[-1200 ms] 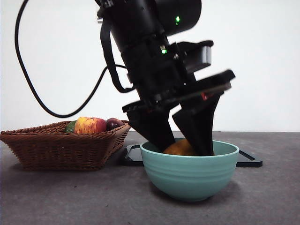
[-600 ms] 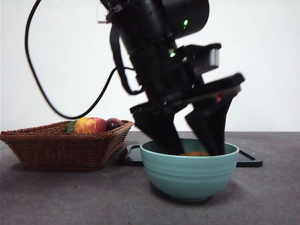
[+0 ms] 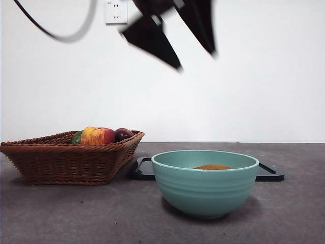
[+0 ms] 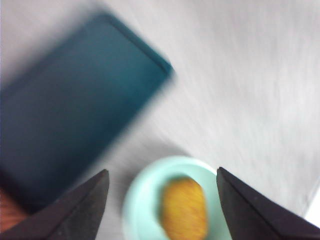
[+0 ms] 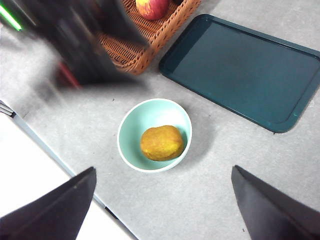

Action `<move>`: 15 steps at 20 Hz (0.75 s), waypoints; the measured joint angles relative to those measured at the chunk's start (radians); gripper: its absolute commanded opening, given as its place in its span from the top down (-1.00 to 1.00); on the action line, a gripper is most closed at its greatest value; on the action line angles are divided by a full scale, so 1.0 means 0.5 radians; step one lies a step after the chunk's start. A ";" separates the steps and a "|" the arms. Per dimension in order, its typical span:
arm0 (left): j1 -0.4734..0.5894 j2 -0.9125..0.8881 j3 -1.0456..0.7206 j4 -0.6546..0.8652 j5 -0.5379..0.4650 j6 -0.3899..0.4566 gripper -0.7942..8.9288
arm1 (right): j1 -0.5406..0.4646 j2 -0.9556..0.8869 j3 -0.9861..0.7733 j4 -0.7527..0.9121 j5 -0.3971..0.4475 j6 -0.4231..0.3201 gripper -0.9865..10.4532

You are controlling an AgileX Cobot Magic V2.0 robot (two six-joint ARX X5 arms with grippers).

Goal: Pick up the wifruite, put it on the bowl, pick up the plate, put it on desk

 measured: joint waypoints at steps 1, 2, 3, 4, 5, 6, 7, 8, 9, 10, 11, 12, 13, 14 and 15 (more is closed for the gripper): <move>0.068 -0.098 0.002 -0.001 0.000 -0.002 0.12 | 0.000 0.000 0.000 0.000 0.000 0.000 0.07; 0.137 -0.183 0.004 -0.002 -0.001 -0.004 0.12 | 0.000 0.000 0.000 0.000 0.000 0.000 0.07; 0.203 -0.263 0.004 -0.016 0.000 -0.011 0.12 | 0.000 0.000 0.000 0.000 0.000 0.000 0.07; 0.268 -0.342 0.004 -0.043 -0.001 -0.014 0.12 | 0.000 0.000 0.000 0.000 0.000 0.000 0.07; 0.324 -0.418 0.004 -0.076 0.000 -0.017 0.12 | 0.000 0.000 0.000 0.000 0.000 0.000 0.07; 0.372 -0.494 0.004 -0.111 0.008 -0.017 0.12 | 0.000 0.000 0.000 0.000 0.000 0.000 0.07; 0.413 -0.567 -0.001 -0.146 0.020 -0.017 0.12 | 0.000 0.000 0.000 0.000 0.000 0.000 0.07; 0.456 -0.653 -0.034 -0.150 0.036 -0.017 0.12 | 0.000 0.000 0.000 0.000 0.000 0.000 0.07; 0.495 -0.739 -0.097 -0.148 0.047 -0.018 0.13 | 0.000 0.000 0.000 0.000 0.000 0.000 0.07; 0.532 -0.830 -0.195 -0.139 0.048 -0.018 0.13 | 0.000 0.000 0.000 0.000 0.001 0.000 0.07; 0.558 -0.916 -0.309 -0.137 0.048 -0.019 0.13 | 0.000 0.000 0.000 0.000 0.008 0.000 0.07; 0.569 -0.999 -0.436 -0.136 0.050 -0.027 0.13 | 0.000 0.000 0.000 0.000 0.011 0.000 0.07; 0.570 -1.088 -0.579 -0.136 0.070 -0.038 0.13 | 0.000 0.000 0.000 0.000 0.012 0.000 0.07; 0.570 -1.158 -0.689 -0.128 0.121 -0.052 0.13 | 0.000 0.000 0.000 0.000 0.013 0.000 0.07; 0.570 -1.254 -0.822 -0.114 0.202 -0.067 0.13 | 0.000 0.000 0.000 0.000 0.013 0.000 0.07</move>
